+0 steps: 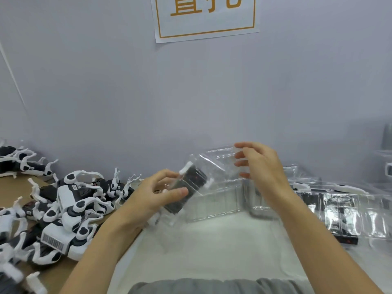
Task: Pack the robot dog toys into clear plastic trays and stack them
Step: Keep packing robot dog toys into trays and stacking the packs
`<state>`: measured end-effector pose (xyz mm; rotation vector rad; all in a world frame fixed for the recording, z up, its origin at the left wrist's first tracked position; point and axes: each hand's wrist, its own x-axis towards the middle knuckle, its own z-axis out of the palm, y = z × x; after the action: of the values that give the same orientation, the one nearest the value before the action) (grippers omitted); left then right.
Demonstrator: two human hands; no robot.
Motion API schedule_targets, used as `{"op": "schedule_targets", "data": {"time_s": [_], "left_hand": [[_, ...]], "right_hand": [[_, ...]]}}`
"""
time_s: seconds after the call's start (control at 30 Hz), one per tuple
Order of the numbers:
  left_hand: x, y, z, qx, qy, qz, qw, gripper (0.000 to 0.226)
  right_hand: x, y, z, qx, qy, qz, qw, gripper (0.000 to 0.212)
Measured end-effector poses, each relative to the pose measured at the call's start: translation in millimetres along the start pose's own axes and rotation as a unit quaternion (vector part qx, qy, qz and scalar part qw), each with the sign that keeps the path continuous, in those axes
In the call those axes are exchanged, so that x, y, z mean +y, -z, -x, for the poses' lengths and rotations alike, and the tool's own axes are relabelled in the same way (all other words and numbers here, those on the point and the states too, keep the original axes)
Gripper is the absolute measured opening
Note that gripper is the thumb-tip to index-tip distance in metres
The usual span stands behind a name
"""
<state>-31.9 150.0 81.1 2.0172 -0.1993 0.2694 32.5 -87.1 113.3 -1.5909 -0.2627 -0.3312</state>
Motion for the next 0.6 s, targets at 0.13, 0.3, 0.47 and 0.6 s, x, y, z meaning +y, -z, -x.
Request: {"op": "schedule_targets", "data": {"time_s": [0.13, 0.3, 0.47, 0.6], "left_hand": [[0.3, -5.1, -2.2, -0.082, 0.002, -0.159, 0.984, 0.065], [-8.1, -38.5, -6.7, -0.154, 0.017, -0.370, 0.916, 0.088], [-13.5, -57.8, -5.2, -0.194, 0.044, -0.363, 0.910, 0.103], [-5.8, -48.0, -6.1, -0.136, 0.063, -0.299, 0.942, 0.085]], "right_hand": [[-2.2, -3.1, 6.9, -0.147, -0.007, 0.121, 0.982, 0.020], [19.0, -15.1, 15.0, -0.309, -0.068, 0.381, 0.869, 0.069], [32.7, -12.1, 15.8, -0.309, -0.094, 0.476, 0.818, 0.068], [32.3, -7.1, 15.0, -0.322, -0.091, 0.488, 0.806, 0.076]]}}
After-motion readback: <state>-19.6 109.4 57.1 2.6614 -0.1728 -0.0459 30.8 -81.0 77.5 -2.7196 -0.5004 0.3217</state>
